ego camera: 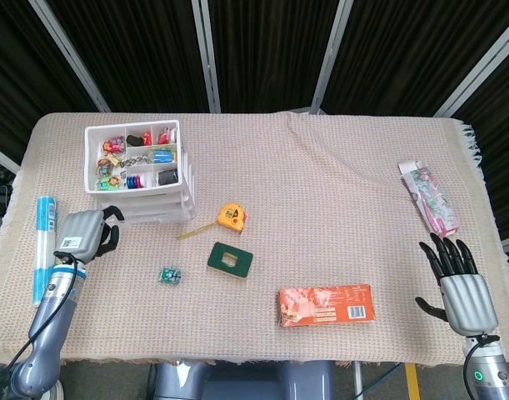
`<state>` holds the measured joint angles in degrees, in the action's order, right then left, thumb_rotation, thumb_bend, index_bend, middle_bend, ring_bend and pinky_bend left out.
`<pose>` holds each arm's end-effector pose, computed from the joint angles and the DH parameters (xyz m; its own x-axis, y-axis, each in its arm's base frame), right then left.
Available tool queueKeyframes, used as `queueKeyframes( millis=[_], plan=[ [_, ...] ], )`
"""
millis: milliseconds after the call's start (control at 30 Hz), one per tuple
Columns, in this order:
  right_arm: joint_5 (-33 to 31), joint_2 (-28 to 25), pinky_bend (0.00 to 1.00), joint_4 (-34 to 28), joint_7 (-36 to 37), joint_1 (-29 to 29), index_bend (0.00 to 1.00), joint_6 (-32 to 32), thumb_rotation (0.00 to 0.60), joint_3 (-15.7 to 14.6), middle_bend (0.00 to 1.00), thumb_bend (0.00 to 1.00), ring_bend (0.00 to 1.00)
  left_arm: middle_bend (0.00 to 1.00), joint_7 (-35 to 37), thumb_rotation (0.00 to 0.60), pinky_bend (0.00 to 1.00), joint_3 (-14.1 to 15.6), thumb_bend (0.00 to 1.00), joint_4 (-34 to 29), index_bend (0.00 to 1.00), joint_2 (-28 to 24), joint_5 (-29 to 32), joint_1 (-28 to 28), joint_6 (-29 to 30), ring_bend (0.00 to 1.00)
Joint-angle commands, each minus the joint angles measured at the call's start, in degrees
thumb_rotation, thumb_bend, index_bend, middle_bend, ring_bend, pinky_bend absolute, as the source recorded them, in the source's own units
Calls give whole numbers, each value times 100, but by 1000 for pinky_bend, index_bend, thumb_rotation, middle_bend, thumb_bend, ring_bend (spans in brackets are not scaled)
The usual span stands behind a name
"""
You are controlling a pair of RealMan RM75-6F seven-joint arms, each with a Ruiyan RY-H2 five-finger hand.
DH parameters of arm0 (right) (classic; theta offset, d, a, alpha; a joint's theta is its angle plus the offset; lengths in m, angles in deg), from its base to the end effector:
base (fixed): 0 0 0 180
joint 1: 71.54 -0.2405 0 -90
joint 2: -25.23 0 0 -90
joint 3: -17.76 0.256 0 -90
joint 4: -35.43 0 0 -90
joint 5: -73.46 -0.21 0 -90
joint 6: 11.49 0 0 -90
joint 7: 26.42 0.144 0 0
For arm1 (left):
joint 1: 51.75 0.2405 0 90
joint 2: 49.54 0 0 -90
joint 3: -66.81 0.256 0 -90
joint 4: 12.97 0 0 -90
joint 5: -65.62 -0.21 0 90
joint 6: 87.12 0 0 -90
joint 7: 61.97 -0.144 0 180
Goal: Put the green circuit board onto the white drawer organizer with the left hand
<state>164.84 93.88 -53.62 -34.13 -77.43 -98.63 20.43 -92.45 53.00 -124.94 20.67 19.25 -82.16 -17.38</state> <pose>-0.2977 -0.1853 0.1379 0.4985 0.0513 0.8654 -0.8581 -0.1122 0.5010 -0.1890 0.2974 0.0934 0.3254 0.2221 0.9191 0.9410 0.0191 -0.3377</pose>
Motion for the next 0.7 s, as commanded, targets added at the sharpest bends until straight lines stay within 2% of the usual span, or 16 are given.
queueKeyframes(
  millis=[33, 200, 700],
  plan=[
    [2, 0, 0, 0, 0, 0, 99, -1, 600, 0, 0, 9, 0, 976, 83, 600, 688, 83, 617, -114, 454, -60, -109, 65, 23, 917],
    [4, 0, 0, -1, 5, 1, 99, -2, 600, -1, 0, 9, 0, 976, 215, 600, 688, 283, 616, -237, 455, -149, -360, 175, 37, 918],
    [5, 4, 0, -1, -11, 1, 99, -2, 600, -1, 0, 8, 0, 976, 590, 600, 688, 599, 617, -448, 457, -347, -1045, 408, 168, 917]
  ],
)
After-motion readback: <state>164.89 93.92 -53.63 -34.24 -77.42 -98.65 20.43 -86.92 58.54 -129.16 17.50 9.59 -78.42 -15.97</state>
